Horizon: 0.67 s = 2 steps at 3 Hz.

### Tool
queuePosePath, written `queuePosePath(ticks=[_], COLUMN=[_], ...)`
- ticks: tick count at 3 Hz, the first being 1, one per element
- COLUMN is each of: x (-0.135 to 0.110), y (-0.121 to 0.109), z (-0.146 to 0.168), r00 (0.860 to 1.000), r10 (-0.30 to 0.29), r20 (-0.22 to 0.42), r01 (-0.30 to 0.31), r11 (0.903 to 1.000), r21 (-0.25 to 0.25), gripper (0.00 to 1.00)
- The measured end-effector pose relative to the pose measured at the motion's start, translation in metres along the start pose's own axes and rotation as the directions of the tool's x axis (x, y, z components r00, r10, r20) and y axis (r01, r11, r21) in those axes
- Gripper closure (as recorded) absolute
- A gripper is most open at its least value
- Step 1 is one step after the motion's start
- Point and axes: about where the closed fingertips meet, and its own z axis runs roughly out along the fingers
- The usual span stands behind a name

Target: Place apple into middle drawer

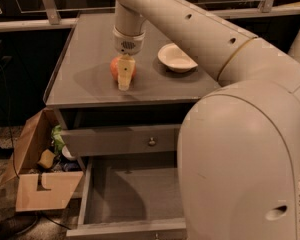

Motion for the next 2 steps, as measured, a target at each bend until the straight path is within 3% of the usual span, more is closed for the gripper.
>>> queuePosePath(ticks=[2], x=[0.0], y=[0.0], z=[0.0001], r00=[1.0], r10=[0.0], r20=[0.0], r01=[0.0], r11=[1.0], r21=[0.0], gripper=[0.66])
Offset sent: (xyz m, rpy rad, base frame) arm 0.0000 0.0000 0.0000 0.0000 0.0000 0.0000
